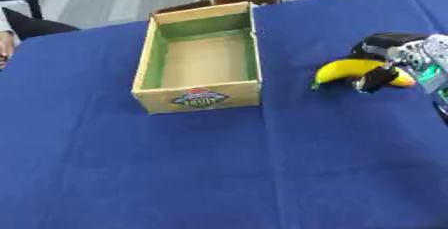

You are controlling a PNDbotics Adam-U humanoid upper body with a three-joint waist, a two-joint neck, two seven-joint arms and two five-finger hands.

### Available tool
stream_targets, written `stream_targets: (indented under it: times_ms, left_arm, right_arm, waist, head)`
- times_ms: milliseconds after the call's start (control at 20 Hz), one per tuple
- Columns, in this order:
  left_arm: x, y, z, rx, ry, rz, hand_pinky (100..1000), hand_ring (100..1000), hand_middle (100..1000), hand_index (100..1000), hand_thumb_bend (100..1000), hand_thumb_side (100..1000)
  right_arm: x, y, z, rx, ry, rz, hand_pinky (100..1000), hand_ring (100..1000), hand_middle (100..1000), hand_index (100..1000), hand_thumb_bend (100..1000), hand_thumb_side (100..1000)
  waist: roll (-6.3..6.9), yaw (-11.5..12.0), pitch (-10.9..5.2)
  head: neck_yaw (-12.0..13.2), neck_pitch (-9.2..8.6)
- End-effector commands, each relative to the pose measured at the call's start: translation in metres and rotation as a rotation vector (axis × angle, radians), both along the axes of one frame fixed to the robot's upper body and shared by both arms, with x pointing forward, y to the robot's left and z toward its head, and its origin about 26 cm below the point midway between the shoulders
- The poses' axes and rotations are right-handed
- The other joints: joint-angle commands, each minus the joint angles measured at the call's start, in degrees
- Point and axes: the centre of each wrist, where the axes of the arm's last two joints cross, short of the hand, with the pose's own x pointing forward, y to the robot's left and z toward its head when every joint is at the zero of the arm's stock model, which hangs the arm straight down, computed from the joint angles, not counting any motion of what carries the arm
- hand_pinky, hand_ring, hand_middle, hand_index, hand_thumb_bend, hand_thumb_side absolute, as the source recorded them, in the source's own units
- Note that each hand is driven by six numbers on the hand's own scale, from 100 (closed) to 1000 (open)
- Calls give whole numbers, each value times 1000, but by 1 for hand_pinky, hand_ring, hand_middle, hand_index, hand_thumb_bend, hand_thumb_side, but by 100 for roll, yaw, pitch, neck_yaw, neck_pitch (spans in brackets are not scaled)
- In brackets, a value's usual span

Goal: Pick up objects on the table and place them in the box.

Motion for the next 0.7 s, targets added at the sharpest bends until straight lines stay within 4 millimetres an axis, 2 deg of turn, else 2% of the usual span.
stream_targets:
  times_ms: [50,700]
  left_arm:
    - [-2,1,7,19,-25,-4,336,681,714,753,100,835]
    - [-2,1,8,23,-27,-7,337,680,712,753,100,836]
  right_arm:
    - [0,-3,10,-5,-42,0,699,892,706,770,100,294]
    - [1,0,17,-27,-108,12,666,864,667,733,100,342]
  waist:
    - [-21,2,-78]
    - [-46,2,-104]
  head:
    - [6,-49]
    - [10,-60]
